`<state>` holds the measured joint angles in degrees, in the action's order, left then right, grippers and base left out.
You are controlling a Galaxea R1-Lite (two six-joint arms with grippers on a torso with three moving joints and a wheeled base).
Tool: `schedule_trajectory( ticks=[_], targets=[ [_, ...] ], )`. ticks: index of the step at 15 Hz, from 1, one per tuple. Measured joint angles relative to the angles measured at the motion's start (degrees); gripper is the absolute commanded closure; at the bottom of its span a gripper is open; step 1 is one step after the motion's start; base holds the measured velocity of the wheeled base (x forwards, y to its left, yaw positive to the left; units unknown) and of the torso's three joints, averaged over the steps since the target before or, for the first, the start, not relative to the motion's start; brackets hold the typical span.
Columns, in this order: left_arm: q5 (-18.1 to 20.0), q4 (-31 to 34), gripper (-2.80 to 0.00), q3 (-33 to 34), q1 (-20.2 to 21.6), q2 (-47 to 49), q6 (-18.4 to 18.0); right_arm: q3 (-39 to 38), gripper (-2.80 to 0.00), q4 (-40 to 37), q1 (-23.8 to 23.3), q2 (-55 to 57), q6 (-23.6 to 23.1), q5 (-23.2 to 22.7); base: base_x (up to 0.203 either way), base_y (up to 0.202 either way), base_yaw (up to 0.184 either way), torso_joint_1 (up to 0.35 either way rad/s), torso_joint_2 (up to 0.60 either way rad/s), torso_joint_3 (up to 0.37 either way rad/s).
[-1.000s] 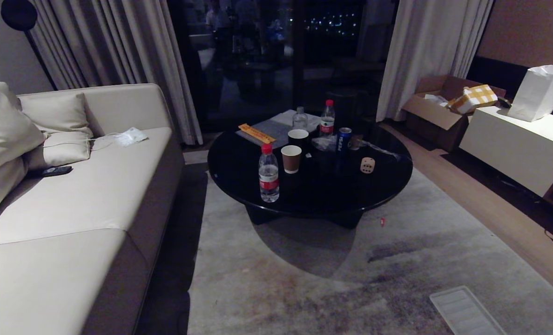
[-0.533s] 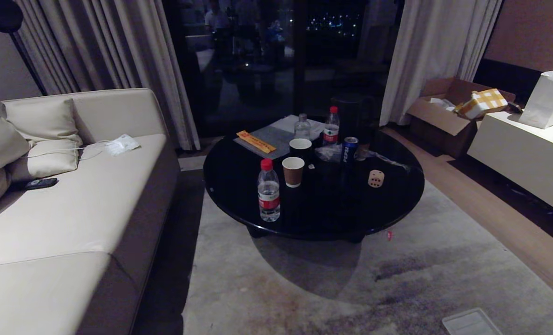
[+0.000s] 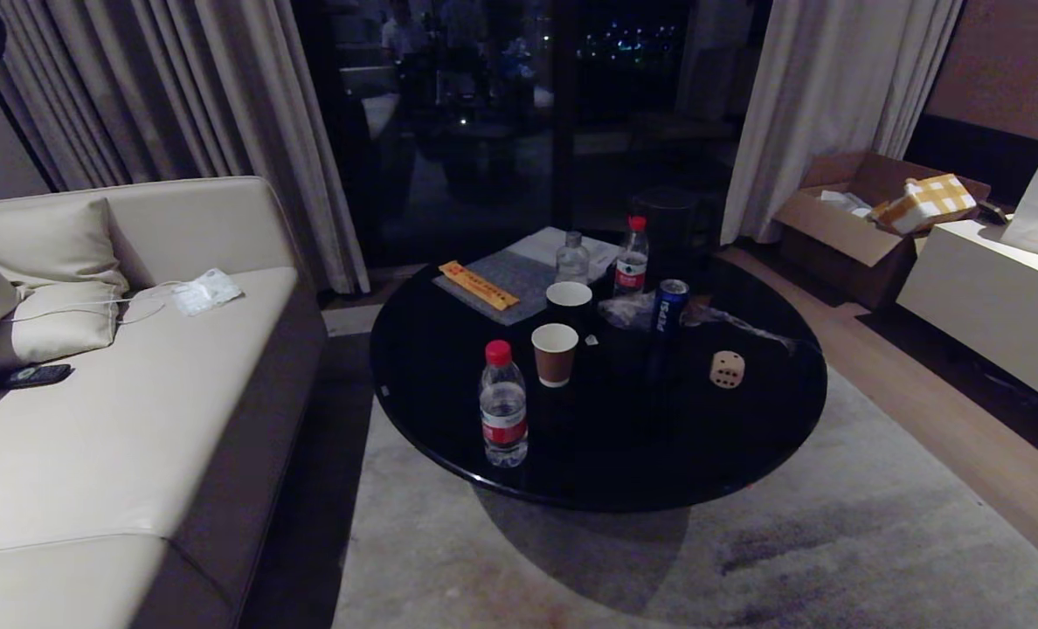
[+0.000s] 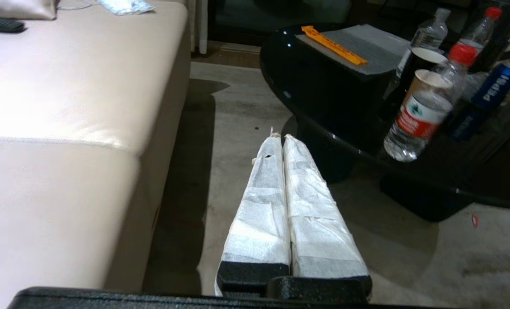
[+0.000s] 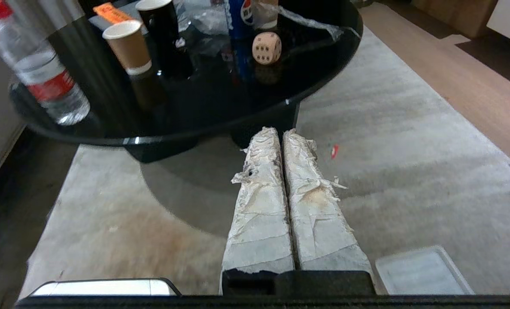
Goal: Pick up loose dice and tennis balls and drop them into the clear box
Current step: Pick up toys out of the box
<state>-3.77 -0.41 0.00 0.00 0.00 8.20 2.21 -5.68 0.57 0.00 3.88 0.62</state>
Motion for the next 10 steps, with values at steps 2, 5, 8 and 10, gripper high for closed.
schedule_trajectory(
  ticks=[2, 5, 8, 10],
  targets=[
    [0.0, 0.0, 0.00, 0.0, 0.0, 0.0, 0.0, 0.0, 0.00, 0.0, 0.0, 0.0, 0.0, 0.0, 0.180, 0.000, -0.001, 0.003, 0.00, 0.002],
    [0.0, 0.0, 0.00, 0.0, 0.0, 0.0, 0.0, 0.0, 0.00, 0.0, 0.0, 0.0, 0.0, 0.0, 0.181, 0.000, 0.000, 0.003, 0.00, 0.004],
    [0.0, 0.0, 0.00, 0.0, 0.0, 0.0, 0.0, 0.0, 0.00, 0.0, 0.0, 0.0, 0.0, 0.0, 0.180, 0.000, -0.002, 0.001, 0.00, 0.004],
    [0.0, 0.0, 0.00, 0.0, 0.0, 0.0, 0.0, 0.0, 0.00, 0.0, 0.0, 0.0, 0.0, 0.0, 0.184, 0.000, -0.003, 0.002, 0.00, -0.001]
  ],
)
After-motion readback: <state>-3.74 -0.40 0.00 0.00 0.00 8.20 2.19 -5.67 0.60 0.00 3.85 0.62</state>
